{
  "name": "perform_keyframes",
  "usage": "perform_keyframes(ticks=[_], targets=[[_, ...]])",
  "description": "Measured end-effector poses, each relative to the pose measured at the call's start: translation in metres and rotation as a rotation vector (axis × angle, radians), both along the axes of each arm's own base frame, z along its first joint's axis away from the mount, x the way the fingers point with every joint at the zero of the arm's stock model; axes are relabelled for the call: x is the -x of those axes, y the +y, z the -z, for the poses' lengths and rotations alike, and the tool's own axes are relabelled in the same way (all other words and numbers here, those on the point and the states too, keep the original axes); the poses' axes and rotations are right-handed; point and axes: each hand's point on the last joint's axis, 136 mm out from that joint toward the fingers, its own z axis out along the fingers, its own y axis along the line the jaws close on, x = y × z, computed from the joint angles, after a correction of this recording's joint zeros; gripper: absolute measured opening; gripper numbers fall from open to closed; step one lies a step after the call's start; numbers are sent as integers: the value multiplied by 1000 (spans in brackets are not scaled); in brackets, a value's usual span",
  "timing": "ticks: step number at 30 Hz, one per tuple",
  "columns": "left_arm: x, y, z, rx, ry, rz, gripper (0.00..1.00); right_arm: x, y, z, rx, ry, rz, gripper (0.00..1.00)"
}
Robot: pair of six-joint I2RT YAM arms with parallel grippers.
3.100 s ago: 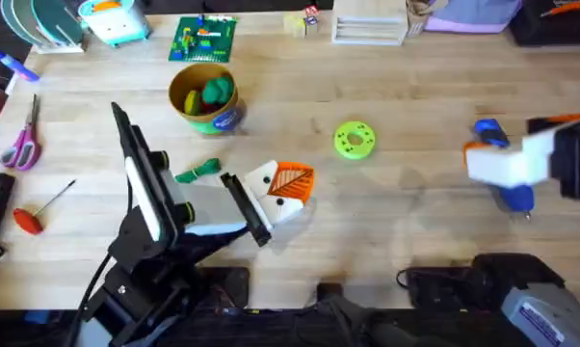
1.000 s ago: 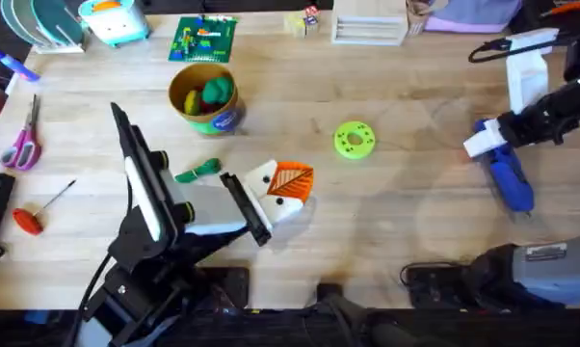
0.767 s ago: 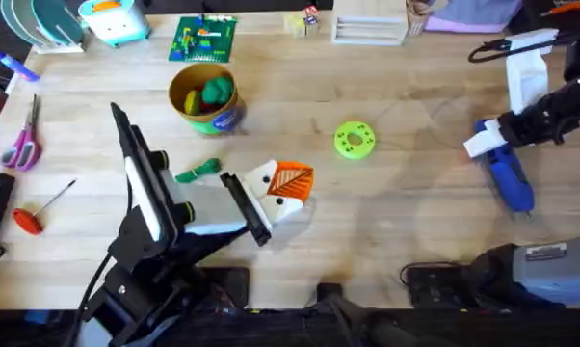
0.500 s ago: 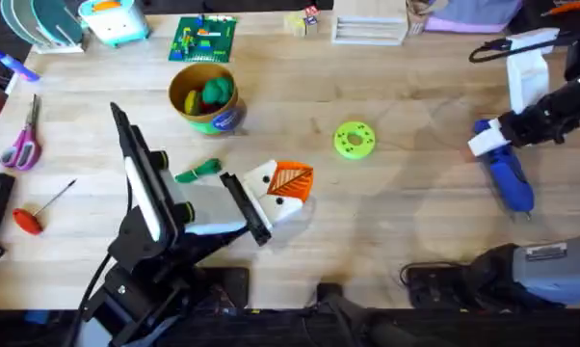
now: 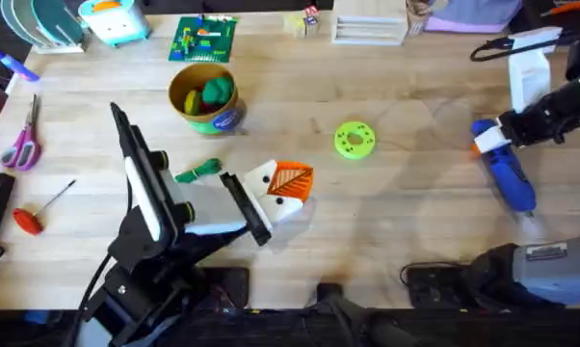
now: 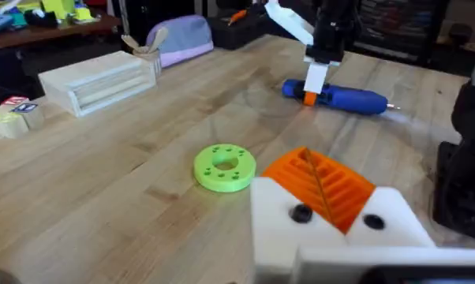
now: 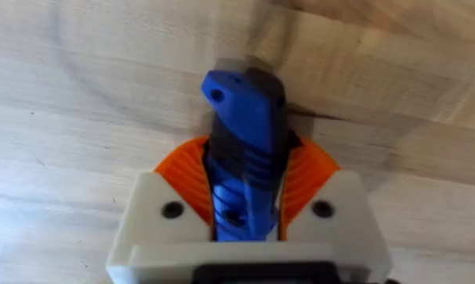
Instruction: Pick up the gripper from the table and insert it into the empty holder that is missing its gripper. Then pick up a screw, insert it into the mounting hole, and use the screwdriver to tighten it. Finally, clean up the table by picking up the vegetable and placing it into the bucket.
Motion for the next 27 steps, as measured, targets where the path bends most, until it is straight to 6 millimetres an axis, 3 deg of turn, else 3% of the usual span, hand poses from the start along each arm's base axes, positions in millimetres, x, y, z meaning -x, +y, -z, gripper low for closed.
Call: perform_keyframes(ticks=[4, 27], targets=[[0, 0, 0, 0, 0, 0, 9, 0, 0, 1, 1, 0, 0, 268], [0, 0, 0, 0, 0, 0, 9, 2, 8, -5, -28, -19, 1, 226]])
